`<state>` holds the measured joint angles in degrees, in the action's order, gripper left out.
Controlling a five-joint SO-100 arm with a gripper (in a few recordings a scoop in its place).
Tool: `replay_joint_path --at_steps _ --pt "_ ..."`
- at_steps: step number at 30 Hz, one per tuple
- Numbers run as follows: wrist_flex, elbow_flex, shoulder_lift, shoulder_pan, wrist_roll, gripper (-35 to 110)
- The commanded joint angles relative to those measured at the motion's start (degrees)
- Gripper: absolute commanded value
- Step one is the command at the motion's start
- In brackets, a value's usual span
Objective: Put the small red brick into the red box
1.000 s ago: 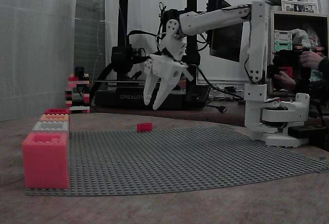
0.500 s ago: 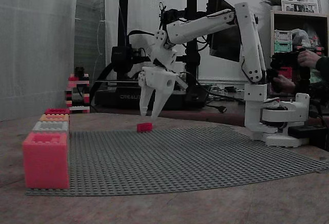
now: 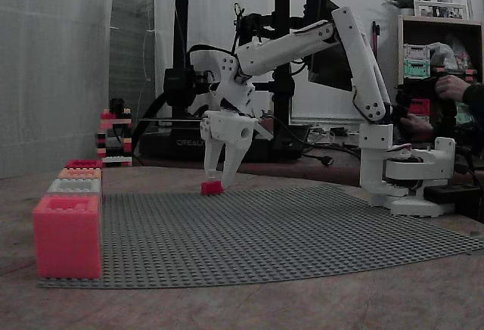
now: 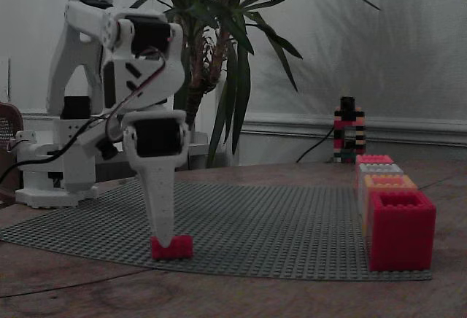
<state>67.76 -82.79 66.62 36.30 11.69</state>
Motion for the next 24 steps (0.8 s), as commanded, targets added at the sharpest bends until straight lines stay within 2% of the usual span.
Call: replay_joint_path --at_steps 1,4,7,14,24 --pt "1.1 3.9 1.2 1.7 1.1 15" --pt "1.0 4.7 0.4 1.7 1.1 12" --pt "-0.1 5.1 -0.1 1.7 1.3 0" --pt "-0.4 10.9 2.3 0.1 0.9 0" --pt "-2.2 36.6 -0.4 -11.1 -10.8 0"
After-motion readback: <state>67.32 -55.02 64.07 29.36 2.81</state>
